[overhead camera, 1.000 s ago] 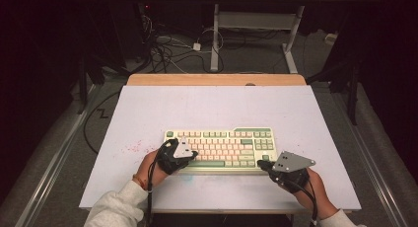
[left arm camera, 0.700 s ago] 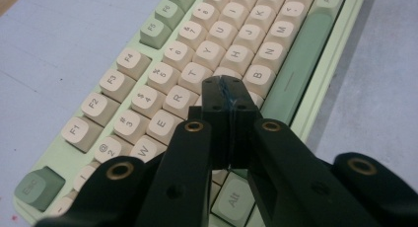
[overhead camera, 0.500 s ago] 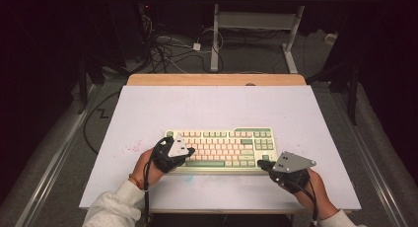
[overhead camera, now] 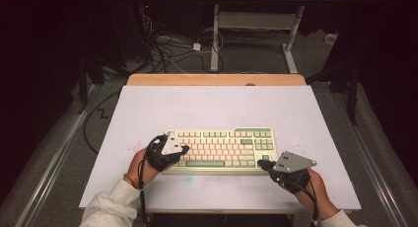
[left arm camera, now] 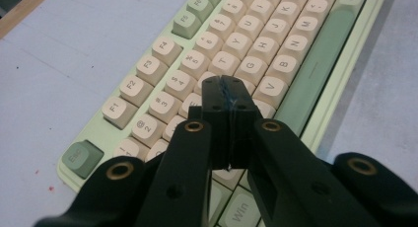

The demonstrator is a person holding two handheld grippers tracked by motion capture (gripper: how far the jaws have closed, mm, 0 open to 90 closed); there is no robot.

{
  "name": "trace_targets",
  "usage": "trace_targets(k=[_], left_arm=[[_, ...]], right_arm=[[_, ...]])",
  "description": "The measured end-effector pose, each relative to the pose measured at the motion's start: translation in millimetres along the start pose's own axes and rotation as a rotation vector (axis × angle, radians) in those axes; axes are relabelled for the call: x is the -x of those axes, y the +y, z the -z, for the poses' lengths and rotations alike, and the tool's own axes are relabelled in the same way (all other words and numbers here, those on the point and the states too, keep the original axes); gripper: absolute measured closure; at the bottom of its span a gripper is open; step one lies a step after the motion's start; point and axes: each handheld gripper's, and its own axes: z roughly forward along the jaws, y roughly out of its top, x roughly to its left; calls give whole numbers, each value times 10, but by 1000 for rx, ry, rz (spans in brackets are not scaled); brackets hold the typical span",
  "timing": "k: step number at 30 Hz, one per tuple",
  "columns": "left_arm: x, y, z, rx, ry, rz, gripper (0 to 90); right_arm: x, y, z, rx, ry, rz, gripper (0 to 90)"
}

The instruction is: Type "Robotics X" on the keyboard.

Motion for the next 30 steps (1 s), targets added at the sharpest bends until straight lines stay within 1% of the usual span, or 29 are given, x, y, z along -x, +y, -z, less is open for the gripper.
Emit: trace_targets(k=[7, 15, 19, 25, 30], left_arm=[[-66, -10, -17, -4, 3, 18, 875], [-75, -32, -77, -29, -7, 21, 874], [-74, -44, -126, -51, -9, 15, 874], [-74, -56, -162, -64, -11, 15, 873], [-69, -65, -167, -60, -12, 19, 872]], right_arm=[[6, 1, -8, -1, 2, -2, 900], [-6, 1, -15, -8, 3, -1, 900], [-2, -1, -22, -11, 6, 1, 900], [-4, -8, -30, -16, 13, -1, 900], [-1, -8, -31, -16, 13, -2, 900]])
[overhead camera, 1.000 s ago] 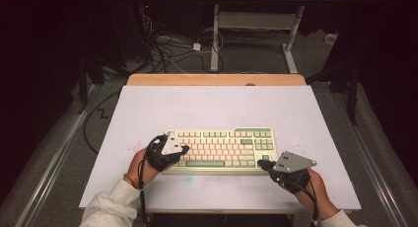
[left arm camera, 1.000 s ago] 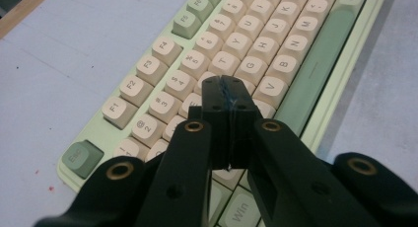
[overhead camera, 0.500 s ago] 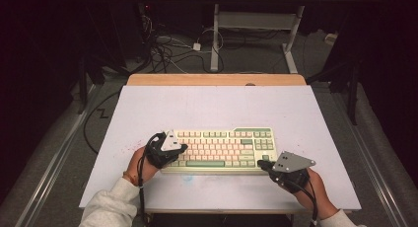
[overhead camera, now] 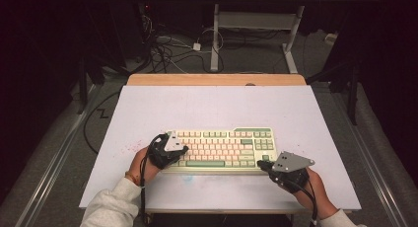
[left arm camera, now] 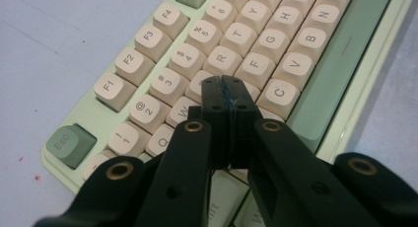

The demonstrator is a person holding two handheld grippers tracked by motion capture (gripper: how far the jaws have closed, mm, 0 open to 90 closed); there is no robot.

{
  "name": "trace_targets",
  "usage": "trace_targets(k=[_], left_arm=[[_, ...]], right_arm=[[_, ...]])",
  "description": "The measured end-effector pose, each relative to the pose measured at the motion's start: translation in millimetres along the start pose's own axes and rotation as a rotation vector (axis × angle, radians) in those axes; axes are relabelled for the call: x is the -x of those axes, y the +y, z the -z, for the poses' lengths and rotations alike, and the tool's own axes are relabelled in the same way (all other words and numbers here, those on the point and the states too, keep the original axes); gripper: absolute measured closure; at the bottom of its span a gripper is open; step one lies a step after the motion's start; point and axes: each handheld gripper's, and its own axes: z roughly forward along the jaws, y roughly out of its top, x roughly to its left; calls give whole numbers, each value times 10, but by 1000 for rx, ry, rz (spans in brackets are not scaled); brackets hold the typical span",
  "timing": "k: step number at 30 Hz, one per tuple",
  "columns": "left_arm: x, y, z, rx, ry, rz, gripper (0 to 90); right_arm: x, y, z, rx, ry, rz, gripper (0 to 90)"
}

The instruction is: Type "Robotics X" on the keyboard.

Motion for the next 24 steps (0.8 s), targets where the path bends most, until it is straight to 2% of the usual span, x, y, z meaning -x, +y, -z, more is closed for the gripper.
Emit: trace_targets(k=[7, 8, 11, 19, 24], left_arm=[[5, -9, -32, -13, 2, -6, 873], [2, -12, -37, -6, 0, 3, 875], [11, -4, -23, -12, 6, -8, 874], [25, 20, 55, 13, 21, -18, 873], [19, 21, 100, 35, 27, -9, 873]], right_arm=[[-8, -7, -11, -7, 3, 2, 900], [-9, -7, -13, -9, 4, 3, 900], [-12, -8, -18, -10, 5, 4, 900], [-3, -6, -5, -6, 0, 5, 900], [-2, -5, 2, -5, 0, 6, 900]])
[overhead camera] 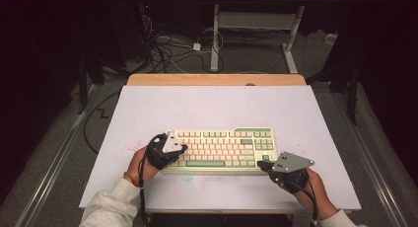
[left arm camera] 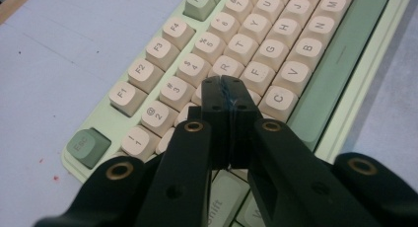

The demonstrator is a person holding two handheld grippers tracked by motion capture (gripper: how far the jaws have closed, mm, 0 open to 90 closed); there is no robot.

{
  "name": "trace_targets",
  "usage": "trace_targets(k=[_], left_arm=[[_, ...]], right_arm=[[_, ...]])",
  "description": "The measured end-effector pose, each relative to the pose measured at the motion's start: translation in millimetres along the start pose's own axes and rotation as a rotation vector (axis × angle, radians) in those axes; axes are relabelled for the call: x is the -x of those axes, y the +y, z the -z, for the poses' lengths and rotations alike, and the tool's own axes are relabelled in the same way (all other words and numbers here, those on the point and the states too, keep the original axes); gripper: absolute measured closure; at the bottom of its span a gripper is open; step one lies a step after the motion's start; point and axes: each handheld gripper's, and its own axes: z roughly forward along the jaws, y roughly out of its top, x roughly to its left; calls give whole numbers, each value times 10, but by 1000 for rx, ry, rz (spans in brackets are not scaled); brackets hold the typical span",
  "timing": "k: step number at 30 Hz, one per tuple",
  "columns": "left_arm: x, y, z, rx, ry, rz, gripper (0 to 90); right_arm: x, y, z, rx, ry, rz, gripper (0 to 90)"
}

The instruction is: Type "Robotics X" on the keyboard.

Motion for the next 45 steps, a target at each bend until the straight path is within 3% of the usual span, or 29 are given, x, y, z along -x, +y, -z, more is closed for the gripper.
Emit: trace_targets(k=[23, 45], left_arm=[[82, 55, 151, 55, -2, -29, 855], [173, 86, 189, 67, -22, -55, 854]], right_arm=[[11, 5, 24, 10, -9, -1, 900], [16, 15, 43, 19, -13, -2, 900]])
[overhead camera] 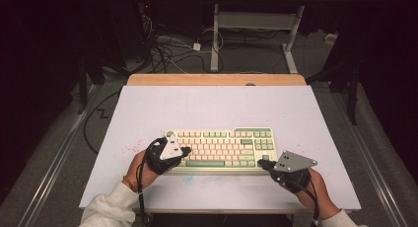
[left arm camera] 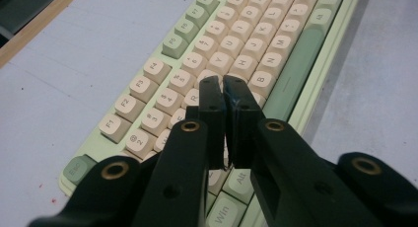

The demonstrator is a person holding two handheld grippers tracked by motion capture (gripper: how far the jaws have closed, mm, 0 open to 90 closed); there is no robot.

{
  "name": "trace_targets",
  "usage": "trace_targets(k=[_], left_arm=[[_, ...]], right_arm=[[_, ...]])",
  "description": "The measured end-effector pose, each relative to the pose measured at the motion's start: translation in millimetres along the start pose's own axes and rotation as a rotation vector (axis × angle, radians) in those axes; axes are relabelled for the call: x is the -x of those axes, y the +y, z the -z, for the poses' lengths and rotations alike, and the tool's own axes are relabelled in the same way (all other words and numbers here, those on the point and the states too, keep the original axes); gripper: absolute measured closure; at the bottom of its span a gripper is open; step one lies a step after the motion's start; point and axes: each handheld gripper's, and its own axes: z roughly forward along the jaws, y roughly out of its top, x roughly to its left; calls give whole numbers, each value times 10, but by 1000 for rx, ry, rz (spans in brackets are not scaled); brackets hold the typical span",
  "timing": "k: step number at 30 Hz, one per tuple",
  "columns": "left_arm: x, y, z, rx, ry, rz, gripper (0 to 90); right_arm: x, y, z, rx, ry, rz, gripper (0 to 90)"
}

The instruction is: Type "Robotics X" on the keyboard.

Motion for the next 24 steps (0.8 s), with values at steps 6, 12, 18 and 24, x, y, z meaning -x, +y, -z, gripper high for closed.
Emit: trace_targets(k=[6, 12, 18, 24], left_arm=[[16, 7, 3, 2, -4, -4, 854], [37, 22, 5, 7, -8, -8, 854], [56, 35, 2, 10, -13, -12, 854], [89, 61, -16, 15, -26, -20, 854]], right_arm=[[-1, 2, 2, 2, 0, 0, 900], [2, 5, 9, 5, -3, -2, 900], [-1, 12, 19, 9, -5, -2, 900], [-2, 16, 22, 10, -6, -2, 900]])
